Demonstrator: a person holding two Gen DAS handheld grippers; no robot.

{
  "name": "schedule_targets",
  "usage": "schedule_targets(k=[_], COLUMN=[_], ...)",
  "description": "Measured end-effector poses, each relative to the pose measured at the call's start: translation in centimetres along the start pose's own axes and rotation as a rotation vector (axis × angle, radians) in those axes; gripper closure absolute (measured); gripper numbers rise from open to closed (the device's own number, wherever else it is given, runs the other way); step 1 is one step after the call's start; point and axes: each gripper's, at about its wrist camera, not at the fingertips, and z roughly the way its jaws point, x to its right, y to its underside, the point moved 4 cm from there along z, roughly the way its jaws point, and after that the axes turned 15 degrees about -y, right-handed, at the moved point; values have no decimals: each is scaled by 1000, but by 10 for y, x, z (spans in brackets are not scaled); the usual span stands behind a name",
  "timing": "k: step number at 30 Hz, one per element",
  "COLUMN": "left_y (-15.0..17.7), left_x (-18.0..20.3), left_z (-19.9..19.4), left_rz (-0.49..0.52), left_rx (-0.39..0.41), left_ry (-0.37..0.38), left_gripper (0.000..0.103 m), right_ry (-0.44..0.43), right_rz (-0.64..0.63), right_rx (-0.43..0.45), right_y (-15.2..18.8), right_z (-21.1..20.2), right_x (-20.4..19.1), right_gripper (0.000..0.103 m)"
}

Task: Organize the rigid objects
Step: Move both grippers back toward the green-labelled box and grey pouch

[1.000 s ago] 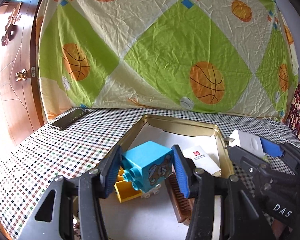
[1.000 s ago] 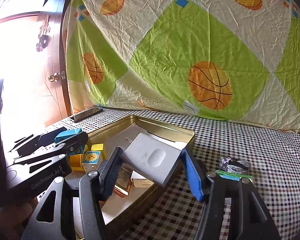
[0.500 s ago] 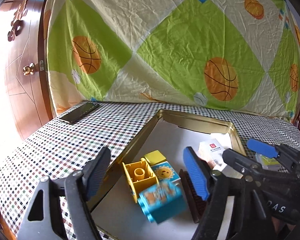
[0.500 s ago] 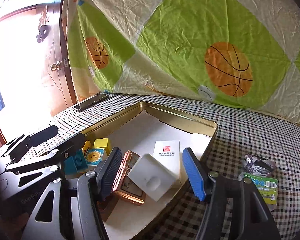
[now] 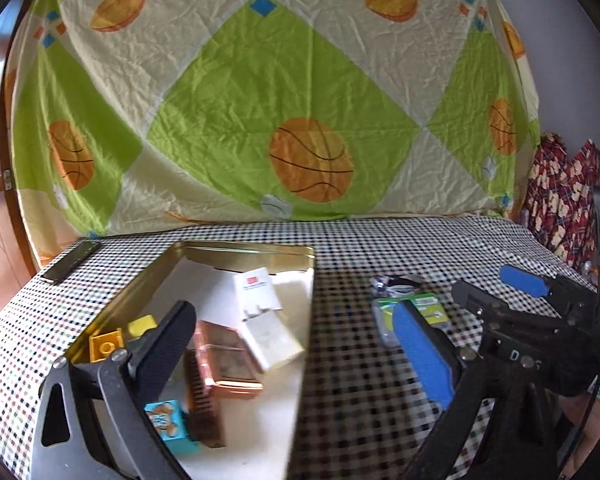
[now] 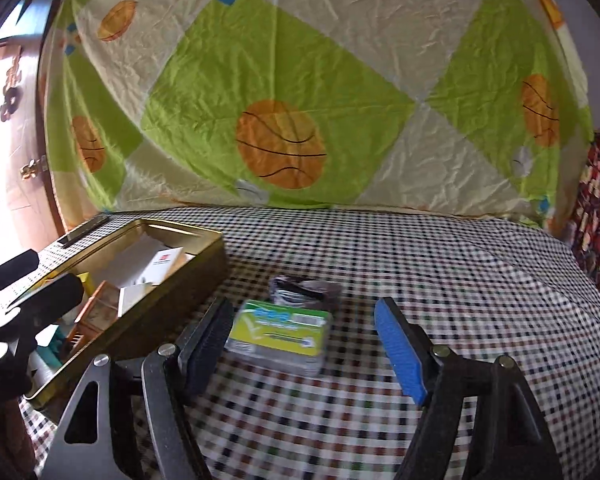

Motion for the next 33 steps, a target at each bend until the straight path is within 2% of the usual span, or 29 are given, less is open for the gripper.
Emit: schedule_targets(k=[3,10,14,16,23,25,26,27,28,31,33], left_y=[-3,2,11,13,16,18,19,19,19,19,17], left_x=[34,88,108,114,135,140,138,136,134,130,126], left_z=[8,41,62,70,76,83,86,88,90,90,85], left_rz=[46,105,151,155,219,236,228,210,198,180,172], left_rx=[-18,-146,-214,-255,-282,-318,-334,-342,-352,-353,-323], left_ry=[37,99,88,112,140,146,151,158,169,189,178], left_gripper=[1,1,1,1,1,1,2,8,19,19,19], right_ry=[50,133,150,147,151,153,154,155,153,141,123], right_rz=[45,136,205,227,220,214,210,206,202,201,206], right_rx=[-1,8,41,49,59,59,57,55,53,48,47], right_y=[2,4,5,6,4,5,4,4,4,4,4], right_z=[-7,-21,-31,-33,-32,-32,-32,-31,-30,-29,-27], right_x=[20,60,79,84,80,80,79,78,77,77,77], right_gripper=[28,26,25,25,22,21,21,21,21,20,20])
